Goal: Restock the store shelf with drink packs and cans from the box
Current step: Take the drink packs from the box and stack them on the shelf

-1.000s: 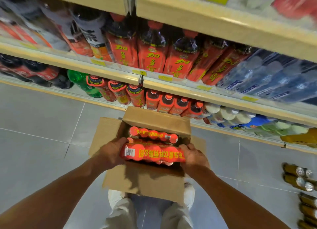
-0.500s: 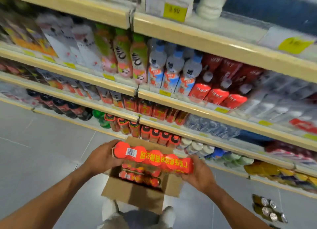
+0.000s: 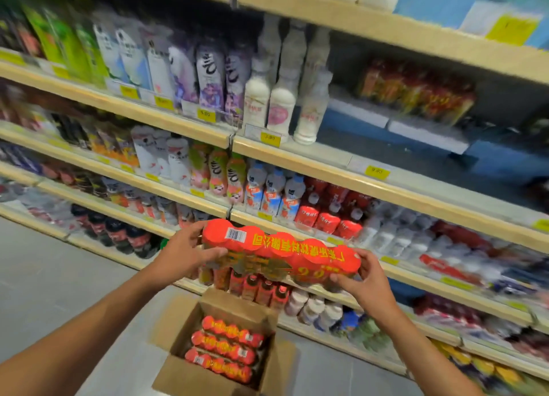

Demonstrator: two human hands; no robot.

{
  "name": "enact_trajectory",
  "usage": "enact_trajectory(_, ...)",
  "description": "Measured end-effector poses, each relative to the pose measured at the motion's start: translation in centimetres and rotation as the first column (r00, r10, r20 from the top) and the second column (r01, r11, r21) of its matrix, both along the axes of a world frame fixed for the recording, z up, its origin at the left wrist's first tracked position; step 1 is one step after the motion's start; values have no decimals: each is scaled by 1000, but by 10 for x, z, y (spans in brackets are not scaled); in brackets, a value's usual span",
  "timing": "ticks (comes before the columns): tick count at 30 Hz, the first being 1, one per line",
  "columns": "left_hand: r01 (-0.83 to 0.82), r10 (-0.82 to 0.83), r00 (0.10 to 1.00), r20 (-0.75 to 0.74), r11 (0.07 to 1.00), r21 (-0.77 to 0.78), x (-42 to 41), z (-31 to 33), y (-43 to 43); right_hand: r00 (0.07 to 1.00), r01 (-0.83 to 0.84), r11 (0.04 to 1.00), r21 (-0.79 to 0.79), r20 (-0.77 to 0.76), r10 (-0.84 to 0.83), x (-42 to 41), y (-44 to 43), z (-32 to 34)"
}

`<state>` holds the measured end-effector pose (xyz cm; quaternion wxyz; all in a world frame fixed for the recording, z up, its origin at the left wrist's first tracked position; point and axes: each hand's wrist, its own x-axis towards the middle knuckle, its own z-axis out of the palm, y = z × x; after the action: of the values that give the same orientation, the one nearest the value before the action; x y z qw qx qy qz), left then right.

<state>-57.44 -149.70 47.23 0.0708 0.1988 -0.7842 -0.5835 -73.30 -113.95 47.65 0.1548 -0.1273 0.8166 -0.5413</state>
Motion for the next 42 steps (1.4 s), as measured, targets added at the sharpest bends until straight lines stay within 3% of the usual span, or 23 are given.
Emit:
enact_trajectory(9, 80, -90, 992, -90, 992, -102, -15, 53, 0, 980, 200, 942, -269, 68, -189, 15, -1, 55)
enact_trajectory(14, 113, -127, 979, -156, 989, -95, -27, 74, 5, 980, 197, 910, -365, 94, -174, 24, 8, 67)
enact_trajectory(19, 126, -141, 969, -203, 988, -88, -46, 97, 17, 977, 203, 934, -295, -3, -213, 26, 24, 77)
enact_trajectory(28, 145, -155, 948, -279, 988, -56, -115, 142, 56, 929, 310, 900, -307, -103, -355, -12, 63, 120)
enact_trajectory(42, 75, -126, 944, -304, 982, -174, -279, 184, 105, 887, 314, 888, -336, -230, -400, -165, 114, 168)
